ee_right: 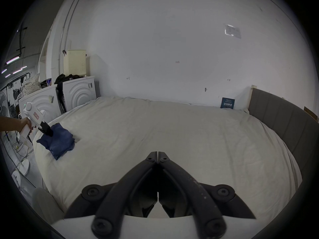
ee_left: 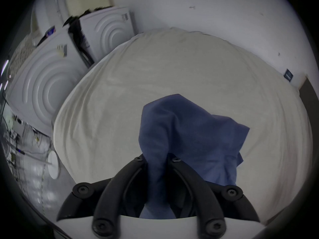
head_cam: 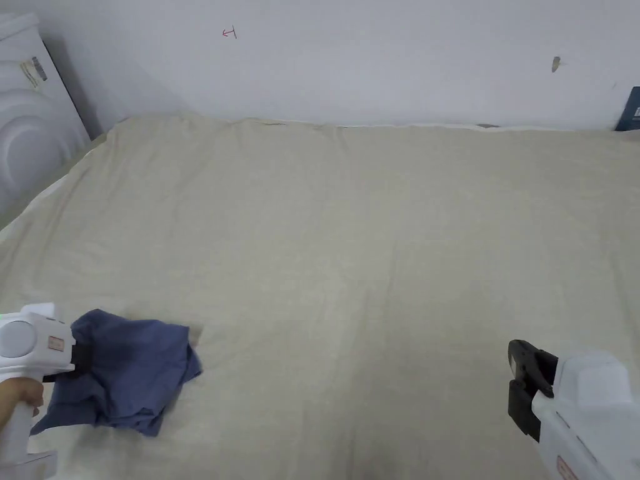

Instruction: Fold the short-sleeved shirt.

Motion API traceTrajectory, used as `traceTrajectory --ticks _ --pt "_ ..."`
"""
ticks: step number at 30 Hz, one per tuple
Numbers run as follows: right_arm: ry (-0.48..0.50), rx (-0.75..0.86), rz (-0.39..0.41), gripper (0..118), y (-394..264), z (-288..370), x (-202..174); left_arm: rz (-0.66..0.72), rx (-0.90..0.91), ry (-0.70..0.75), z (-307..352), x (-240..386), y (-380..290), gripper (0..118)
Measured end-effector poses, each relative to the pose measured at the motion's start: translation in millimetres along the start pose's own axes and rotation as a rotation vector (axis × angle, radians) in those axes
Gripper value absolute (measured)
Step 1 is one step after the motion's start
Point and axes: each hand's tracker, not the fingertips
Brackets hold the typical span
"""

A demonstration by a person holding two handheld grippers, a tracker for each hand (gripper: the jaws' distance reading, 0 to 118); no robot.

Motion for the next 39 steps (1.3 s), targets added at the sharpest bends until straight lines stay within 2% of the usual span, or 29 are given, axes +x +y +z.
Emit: traceTrajectory --ticks 1,2,3,4,5,6,13,17,27,31,39 --pt "0.003 -0.008 -0.001 2 -1.1 -3.0 -1.6 0.012 0.000 -0.019 -1.7 -2.6 -0.3 26" --pt "0.004 -0.017 -0.002 2 -3.0 -6.5 -2.5 0.024 -0.002 -0.021 -3.7 -4.5 -1.0 42" --pt "0.004 -0.026 -0.005 2 -4.2 -8.7 -3.4 0.025 -0.004 -0.009 -4.2 -3.6 -1.1 65" --pt "0.006 -0.032 -0.008 2 -5.0 -10.1 -3.8 0.029 -0.002 -0.003 -4.7 -2.6 -1.7 96" --pt "0.007 -0.039 -0.012 2 -5.5 -10.7 -3.9 0.032 0.001 0.000 -3.8 -2.0 -2.1 114" --pt "0.005 -0.041 -0.015 2 -6.1 -10.6 -3.2 0.034 0.012 0.004 1.7 0.2 -3.1 118" --pt "-0.019 -0.002 -0.049 2 8.4 7.3 2.6 0.030 0.188 -0.049 59.1 26.1 -4.8 113" --pt "-0.037 0.058 -0.055 2 28.2 29.8 10.8 0.013 0.379 -0.094 124.4 58.0 -13.0 100" --pt "-0.115 0.266 -0.031 2 82.2 103.2 44.8 -0.086 0.817 -0.160 273.3 164.5 -54.4 100" --pt "-0.159 0.328 -0.006 2 94.3 128.4 59.4 -0.081 0.944 -0.211 301.6 205.1 -75.9 101" --pt "-0.240 0.399 0.012 2 95.0 162.9 85.3 -0.078 1.096 -0.288 311.7 275.7 -111.5 99"
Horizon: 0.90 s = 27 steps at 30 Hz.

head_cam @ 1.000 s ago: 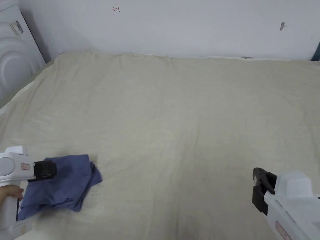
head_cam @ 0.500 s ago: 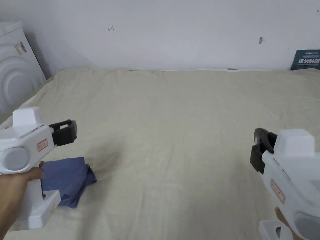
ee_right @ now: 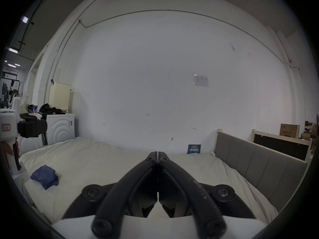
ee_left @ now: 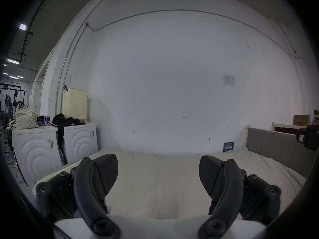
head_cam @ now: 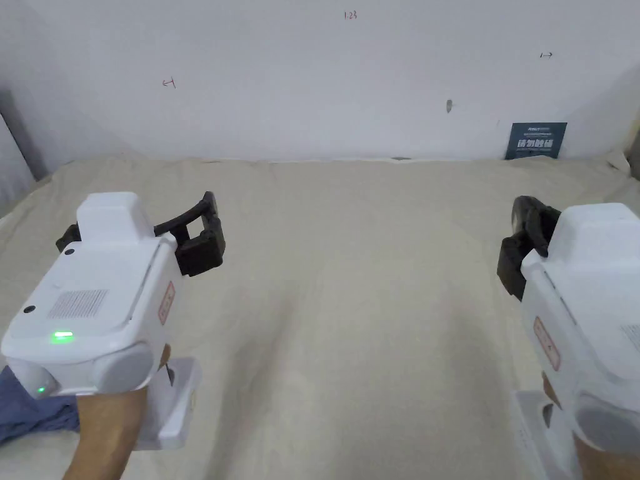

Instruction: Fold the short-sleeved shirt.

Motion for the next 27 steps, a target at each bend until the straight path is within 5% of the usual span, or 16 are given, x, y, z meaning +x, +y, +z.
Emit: traceTrajectory --ticks 5,6,9,10,27 --pt "-0.044 0.004 0.028 2 -4.2 7.4 13.7 -0.007 0.025 -0.045 6.5 34.0 -12.5 83" --pt "-0.047 0.004 0.028 2 -5.1 8.8 16.4 0.002 0.024 -0.060 8.5 38.9 -14.7 73" --pt "-0.057 -0.001 0.019 2 -8.6 10.6 23.0 0.008 0.017 -0.092 11.6 52.4 -19.7 8" --pt "-0.062 -0.004 0.020 2 -9.4 11.0 24.1 0.008 0.007 -0.107 11.3 54.6 -21.5 0" --pt "-0.073 -0.018 0.000 2 -18.7 11.5 31.9 0.023 -0.015 -0.136 15.3 66.1 -33.2 0"
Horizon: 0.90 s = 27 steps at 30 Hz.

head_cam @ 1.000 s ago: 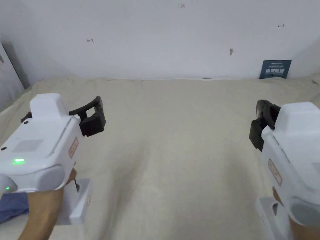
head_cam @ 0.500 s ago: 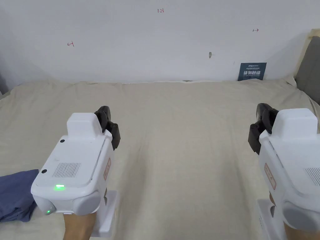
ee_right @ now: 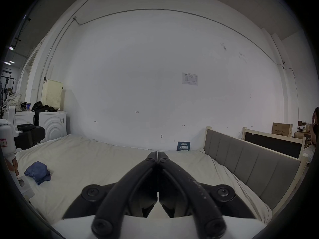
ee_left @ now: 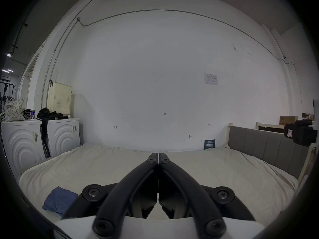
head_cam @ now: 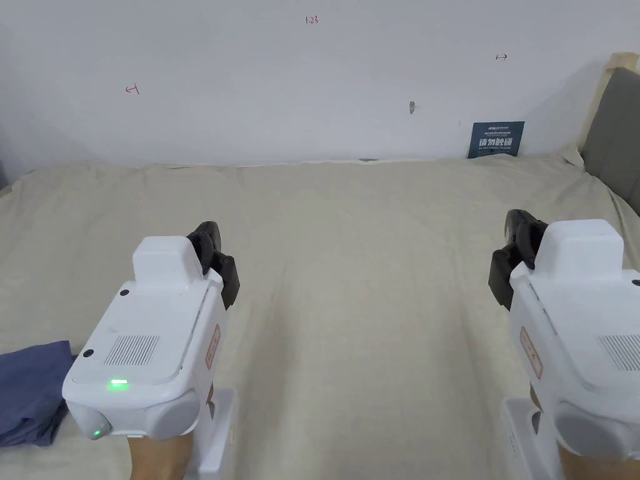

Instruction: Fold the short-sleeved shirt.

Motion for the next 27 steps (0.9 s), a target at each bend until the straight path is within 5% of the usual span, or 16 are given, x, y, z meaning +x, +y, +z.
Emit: traceTrajectory --ticks 27 --pt "0.007 -0.001 -0.003 2 0.8 -0.6 -5.9 0.027 -0.016 -0.014 -4.3 -6.3 -1.3 0"
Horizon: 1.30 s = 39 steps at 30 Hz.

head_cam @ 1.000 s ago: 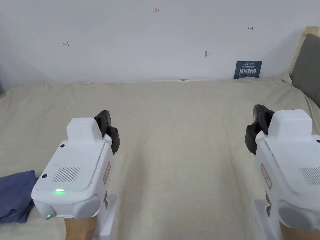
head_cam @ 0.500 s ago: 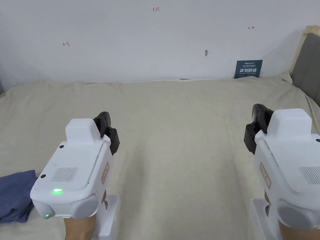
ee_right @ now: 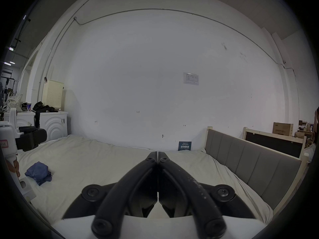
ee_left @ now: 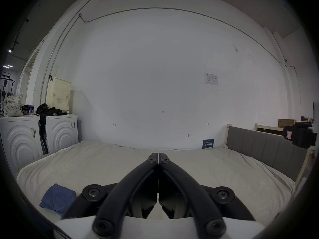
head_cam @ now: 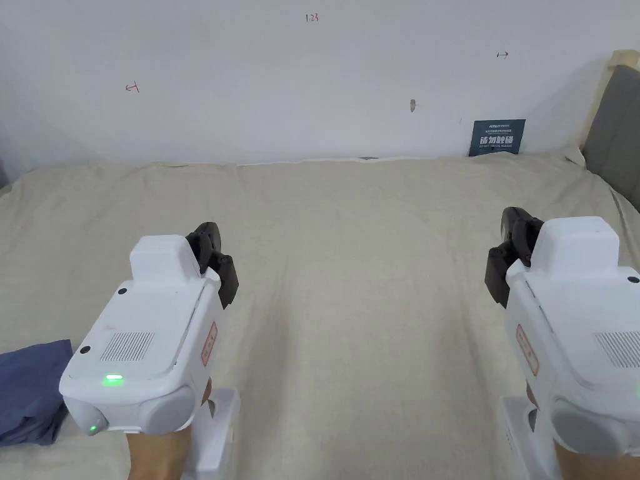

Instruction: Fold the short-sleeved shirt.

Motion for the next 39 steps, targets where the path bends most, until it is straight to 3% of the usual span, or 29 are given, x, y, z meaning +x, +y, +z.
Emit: traceTrajectory --ticks 39 --pt "0.007 -0.001 -0.006 2 1.2 3.3 1.5 -0.020 -0.007 -0.016 4.7 5.2 -2.7 1"
